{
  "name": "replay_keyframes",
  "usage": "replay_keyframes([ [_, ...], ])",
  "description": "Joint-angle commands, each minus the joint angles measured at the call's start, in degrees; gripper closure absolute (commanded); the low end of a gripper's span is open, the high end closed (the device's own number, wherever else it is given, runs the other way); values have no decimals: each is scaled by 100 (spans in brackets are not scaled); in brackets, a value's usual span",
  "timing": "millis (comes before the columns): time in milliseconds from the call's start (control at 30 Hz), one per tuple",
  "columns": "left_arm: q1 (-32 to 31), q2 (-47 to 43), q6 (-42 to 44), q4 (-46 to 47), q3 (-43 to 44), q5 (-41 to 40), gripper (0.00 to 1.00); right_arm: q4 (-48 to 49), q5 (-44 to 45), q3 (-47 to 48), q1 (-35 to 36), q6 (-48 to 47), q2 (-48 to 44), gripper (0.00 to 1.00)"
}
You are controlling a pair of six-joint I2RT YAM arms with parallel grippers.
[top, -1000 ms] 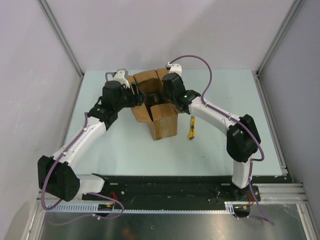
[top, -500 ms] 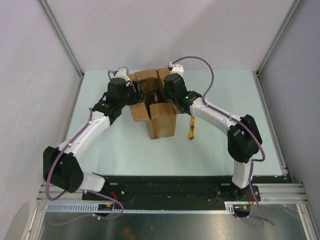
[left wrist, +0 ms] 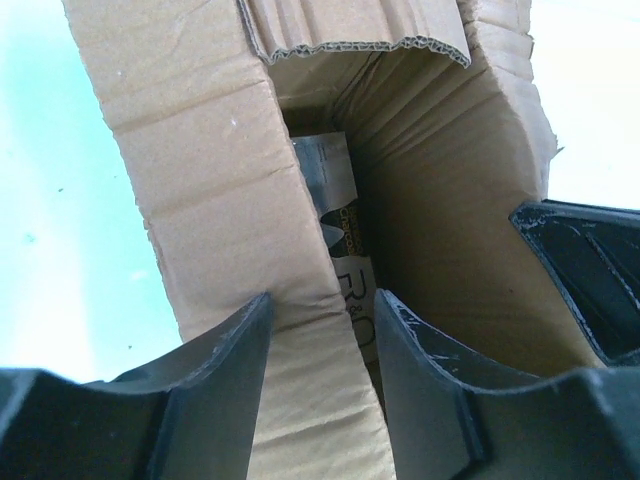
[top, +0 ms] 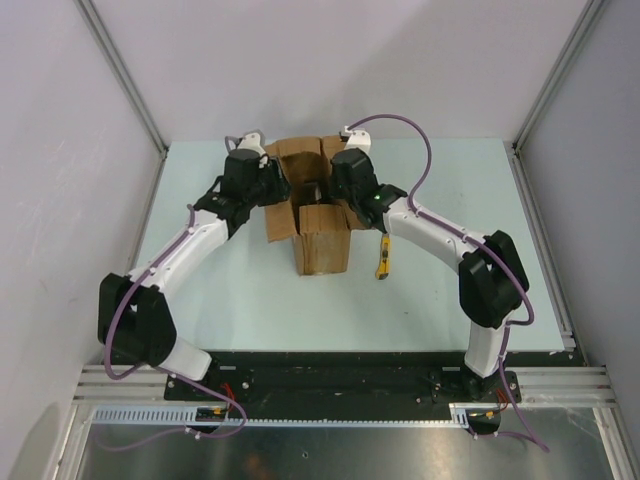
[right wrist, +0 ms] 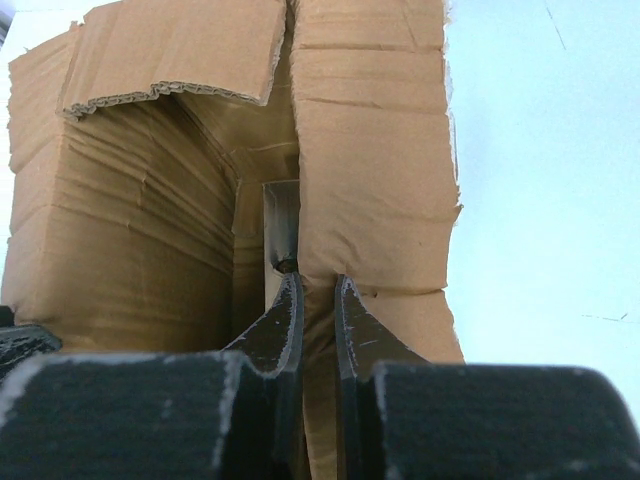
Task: Unpack the express box
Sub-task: Open the express box at the center of the board.
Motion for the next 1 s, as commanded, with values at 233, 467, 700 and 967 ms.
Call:
replay_keyframes([
  [233, 62, 1143, 719, -1170, 11, -211, 27, -1848, -1078, -429, 585, -99, -17, 100],
  [467, 62, 1529, 825, -1399, 274, -185, 79, -1936, -901, -464, 603, -29, -43, 100],
  [700, 62, 1469, 842, -1434, 485, -62, 100, -1945, -954, -499, 603, -46, -114, 100],
  [967, 71, 1556, 1431, -1417, 1126, 1535, 100, -1726, -3701, -490, -221, -240, -351, 100],
])
